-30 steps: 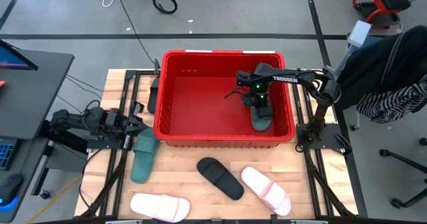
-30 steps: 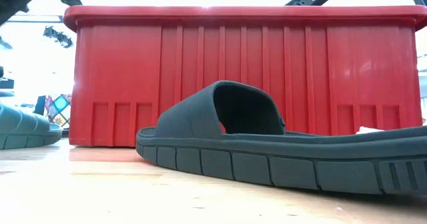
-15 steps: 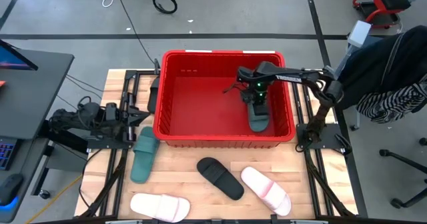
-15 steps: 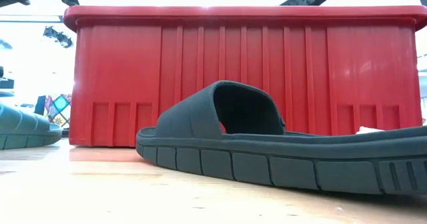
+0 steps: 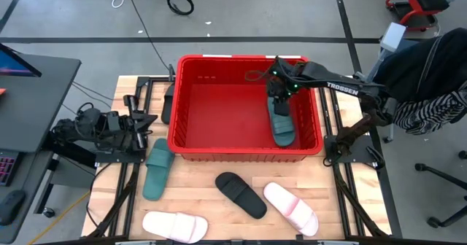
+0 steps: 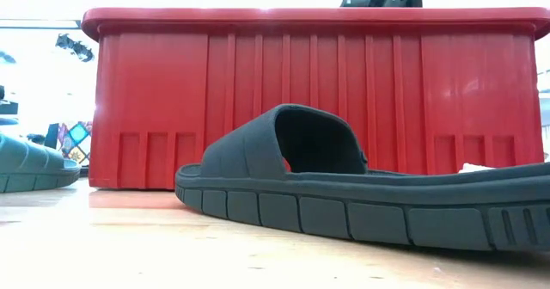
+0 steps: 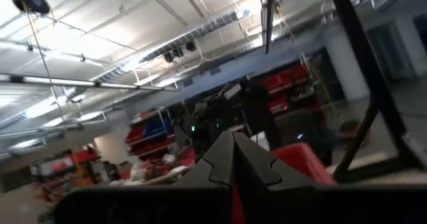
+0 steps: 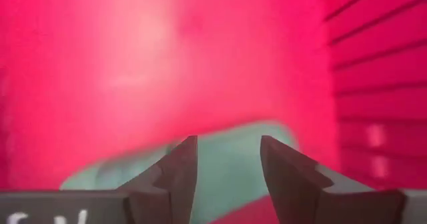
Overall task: Pick and place slides into bin
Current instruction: Put the right green slides into the red bin
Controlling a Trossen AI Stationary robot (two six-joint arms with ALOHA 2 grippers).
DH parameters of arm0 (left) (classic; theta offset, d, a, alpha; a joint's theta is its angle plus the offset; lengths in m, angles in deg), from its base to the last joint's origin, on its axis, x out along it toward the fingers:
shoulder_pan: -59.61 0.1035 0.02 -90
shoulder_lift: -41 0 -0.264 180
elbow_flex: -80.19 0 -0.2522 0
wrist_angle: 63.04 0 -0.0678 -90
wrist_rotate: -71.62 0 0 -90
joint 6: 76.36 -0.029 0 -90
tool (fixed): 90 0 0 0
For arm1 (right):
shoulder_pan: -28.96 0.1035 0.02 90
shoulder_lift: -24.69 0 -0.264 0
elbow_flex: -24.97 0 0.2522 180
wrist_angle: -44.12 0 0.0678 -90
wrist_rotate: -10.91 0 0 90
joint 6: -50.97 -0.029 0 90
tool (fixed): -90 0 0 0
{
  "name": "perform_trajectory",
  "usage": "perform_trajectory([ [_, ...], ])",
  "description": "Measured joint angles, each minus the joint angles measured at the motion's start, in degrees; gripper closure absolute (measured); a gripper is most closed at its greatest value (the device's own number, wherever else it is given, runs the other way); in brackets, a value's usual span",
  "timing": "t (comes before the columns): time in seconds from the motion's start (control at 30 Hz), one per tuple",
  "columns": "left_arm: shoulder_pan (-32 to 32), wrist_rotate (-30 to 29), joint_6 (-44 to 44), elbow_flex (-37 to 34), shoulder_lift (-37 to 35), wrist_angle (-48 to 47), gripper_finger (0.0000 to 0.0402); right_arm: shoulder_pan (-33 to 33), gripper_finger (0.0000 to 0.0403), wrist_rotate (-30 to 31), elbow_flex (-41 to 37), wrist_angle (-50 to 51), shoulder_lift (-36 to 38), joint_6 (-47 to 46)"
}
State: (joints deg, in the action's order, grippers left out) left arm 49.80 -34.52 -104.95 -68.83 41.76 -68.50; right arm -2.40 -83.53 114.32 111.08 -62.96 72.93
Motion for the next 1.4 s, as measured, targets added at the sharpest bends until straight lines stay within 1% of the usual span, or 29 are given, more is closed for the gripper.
perform_trajectory([
  [0.1, 0.0, -0.1, -2.6, -1.0, 0.0, -0.2, 0.0366, 0.0, 0.0233, 1.3, 0.0, -5.0, 0.0, -1.0],
  [0.17, 0.1, -1.3, -3.1, -1.6, 0.0, 0.0, 0.0357, 0.0, 0.0233, 1.4, 0.0, -8.4, 0.0, 0.5],
  [0.27, 0.4, -4.6, 1.3, -1.7, 0.0, -0.1, 0.0346, 0.0, 0.0233, -0.2, 0.0, -13.2, 0.0, 3.5],
  [0.4, 1.2, -8.5, 8.2, -1.7, 0.0, 2.2, 0.0338, 0.0, 0.0233, -1.1, 0.0, -16.6, 0.0, 3.3],
  [0.53, 2.0, -13.3, 14.0, -1.7, 0.0, 1.4, 0.0336, 0.0, 0.0233, -1.6, 0.0, -14.0, -0.2, 0.6],
  [0.63, 2.3, -15.0, 19.7, -1.6, 0.0, 1.0, 0.0340, 0.2, 0.0234, -1.9, 0.0, -9.1, -1.3, -0.6],
  [0.7, 2.3, -15.5, 21.2, -1.4, 0.0, 1.3, 0.0344, 1.2, 0.0234, -1.6, 0.0, -6.1, -2.5, 0.1],
  [0.77, 2.3, -16.9, 22.0, -1.4, 0.0, 1.3, 0.0349, 2.9, 0.0234, -0.1, 0.0, -5.2, -3.7, 1.0],
  [0.83, 2.3, -19.7, 23.3, -1.4, 0.0, 2.4, 0.0354, 4.8, 0.0234, 2.1, 0.0, -5.3, -5.3, 0.5],
  [0.93, 2.3, -23.3, 29.4, -1.4, 0.0, 7.9, 0.0361, 7.1, 0.0234, 4.3, 0.0, -5.3, -7.9, -1.8],
  [1.0, 2.3, -23.5, 33.6, -1.4, 0.0, 11.6, 0.0366, 8.1, 0.0234, 4.9, 0.0, -5.3, -9.5, -2.7],
  [1.03, 2.3, -23.5, 34.3, -1.4, 0.0, 12.8, 0.0369, 8.6, 0.0234, 5.1, 0.0, -5.4, -10.5, -2.8],
  [1.13, 2.3, -23.5, 34.0, -1.4, 0.0, 14.2, 0.0379, 9.7, 0.0234, 6.5, 0.0, -5.6, -13.3, -2.9],
  [1.23, 2.3, -23.5, 34.9, -1.4, 0.0, 14.1, 0.0387, 10.3, 0.0234, 6.6, 0.0, -4.8, -15.2, -4.0],
  [1.33, 2.3, -23.0, 34.6, -1.4, 0.0, 14.2, 0.0391, 10.4, 0.0234, 6.6, 0.0, -2.2, -16.2, -4.5],
  [1.4, 2.3, -22.3, 32.6, -1.4, 0.0, 14.3, 0.0391, 10.5, 0.0235, 6.6, 0.0, 0.3, -16.6, -4.2],
])
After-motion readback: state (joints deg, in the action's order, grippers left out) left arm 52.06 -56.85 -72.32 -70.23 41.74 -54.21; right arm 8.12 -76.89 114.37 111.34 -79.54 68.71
